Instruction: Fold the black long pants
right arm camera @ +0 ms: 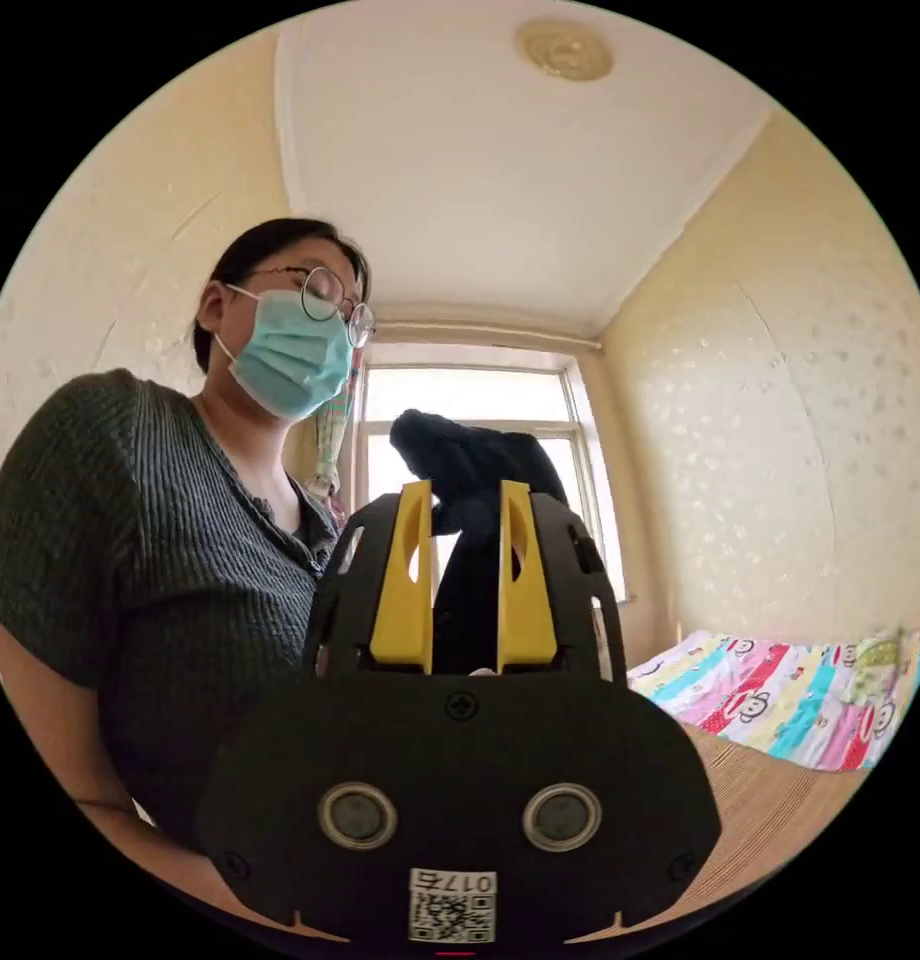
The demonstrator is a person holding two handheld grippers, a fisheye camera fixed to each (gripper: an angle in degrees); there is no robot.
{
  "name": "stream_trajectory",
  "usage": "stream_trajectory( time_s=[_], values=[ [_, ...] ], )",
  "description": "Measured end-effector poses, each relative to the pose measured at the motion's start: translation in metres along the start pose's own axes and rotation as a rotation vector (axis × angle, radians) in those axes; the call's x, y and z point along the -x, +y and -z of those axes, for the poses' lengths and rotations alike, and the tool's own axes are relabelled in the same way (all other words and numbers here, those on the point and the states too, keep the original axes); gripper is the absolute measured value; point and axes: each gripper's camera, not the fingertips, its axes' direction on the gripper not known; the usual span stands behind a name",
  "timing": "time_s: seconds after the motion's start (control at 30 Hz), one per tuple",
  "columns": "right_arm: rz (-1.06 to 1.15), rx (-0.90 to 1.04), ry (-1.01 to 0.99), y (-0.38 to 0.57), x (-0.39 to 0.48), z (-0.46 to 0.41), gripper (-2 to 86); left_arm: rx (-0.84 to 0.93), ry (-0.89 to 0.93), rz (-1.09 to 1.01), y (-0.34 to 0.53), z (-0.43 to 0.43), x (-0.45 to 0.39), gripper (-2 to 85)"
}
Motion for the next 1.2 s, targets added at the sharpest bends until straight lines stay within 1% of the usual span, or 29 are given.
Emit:
stream_trajectory(
  time_s=[0.07,0.13,0.17,0.23,0.27,0.3,0.33,0.4,0.43,0.47,0.5,0.53,0.57,0.6,0.63,0.7,0.73,0.8,0.87,0.93,1.0,1.03,1.1,1.2],
  values=[
    [-0.03,0.071,0.087,0.008,-0.009,-0.005,13.9,-0.028,-0.049,0.043,-0.001,0.021,0.007,6.5],
    [0.054,0.161,0.226,0.013,-0.01,-0.015,16.3,-0.026,-0.117,0.07,-0.001,0.034,0.013,6.4],
    [0.08,0.176,0.258,0.014,-0.011,-0.017,16.4,-0.015,-0.152,0.092,0.0,0.037,0.019,6.4],
    [0.123,0.183,0.392,0.016,-0.02,-0.018,16.2,0.015,-0.194,0.131,0.004,0.039,0.032,6.4],
    [0.112,0.17,0.409,0.016,-0.025,-0.017,16.1,0.04,-0.215,0.162,0.007,0.038,0.042,6.4],
    [0.086,0.156,0.38,0.014,-0.035,-0.013,15.2,0.048,-0.215,0.196,0.01,0.04,0.053,6.4],
    [0.054,0.173,0.303,0.01,-0.047,-0.01,14.2,0.051,-0.21,0.213,0.011,0.041,0.059,6.4],
    [0.022,0.199,0.259,0.002,-0.06,-0.003,12.1,0.06,-0.202,0.256,0.01,0.051,0.073,6.4],
    [0.035,0.163,0.261,-0.003,-0.063,0.007,10.1,0.066,-0.217,0.263,0.008,0.053,0.075,6.4],
    [0.035,0.136,0.266,-0.006,-0.065,0.013,9.1,0.08,-0.275,0.272,0.005,0.058,0.076,6.4],
    [-0.002,0.069,0.289,-0.014,-0.071,0.027,7.0,0.097,-0.358,0.278,0.001,0.061,0.076,6.5],
    [-0.072,0.019,0.308,-0.022,-0.083,0.039,6.0,0.105,-0.399,0.282,-0.001,0.062,0.075,6.6],
    [-0.119,0.009,0.317,-0.026,-0.091,0.044,5.4,0.117,-0.474,0.288,-0.005,0.063,0.075,6.9],
    [-0.239,-0.002,0.34,-0.033,-0.112,0.053,5.0,0.131,-0.551,0.296,-0.008,0.065,0.075,7.4],
    [-0.369,-0.031,0.363,-0.036,-0.133,0.063,4.6,0.141,-0.592,0.301,-0.009,0.066,0.076,7.7],
    [-0.424,-0.093,0.38,-0.037,-0.153,0.076,4.3,0.147,-0.726,0.337,-0.009,0.074,0.08,9.3],
    [-0.435,-0.135,0.374,-0.038,-0.161,0.084,4.2,0.127,-0.751,0.342,-0.007,0.078,0.079,9.7],
    [-0.396,-0.217,0.387,-0.045,-0.162,0.097,4.1,0.033,-0.781,0.29,0.007,0.092,0.069,11.3],
    [-0.305,-0.273,0.453,-0.057,-0.151,0.106,4.0,0.001,-0.789,0.232,0.02,0.098,0.065,11.8],
    [-0.193,-0.288,0.578,-0.08,-0.133,0.108,4.1,0.025,-0.843,0.196,0.035,0.094,0.067,11.8],
    [-0.109,-0.259,0.672,-0.099,-0.121,0.099,4.1,0.144,-0.947,0.165,0.056,0.069,0.085,12.0],
    [-0.056,-0.229,0.73,-0.11,-0.114,0.089,4.1,0.185,-0.962,0.162,0.061,0.061,0.093,12.5],
    [0.007,-0.176,0.815,-0.125,-0.107,0.068,4.1,0.343,-0.943,0.151,0.078,0.02,0.126,15.4],
    [0.068,-0.088,0.913,-0.142,-0.102,0.029,4.0,0.423,-0.886,0.113,0.092,-0.024,0.155,18.1]
  ],
)
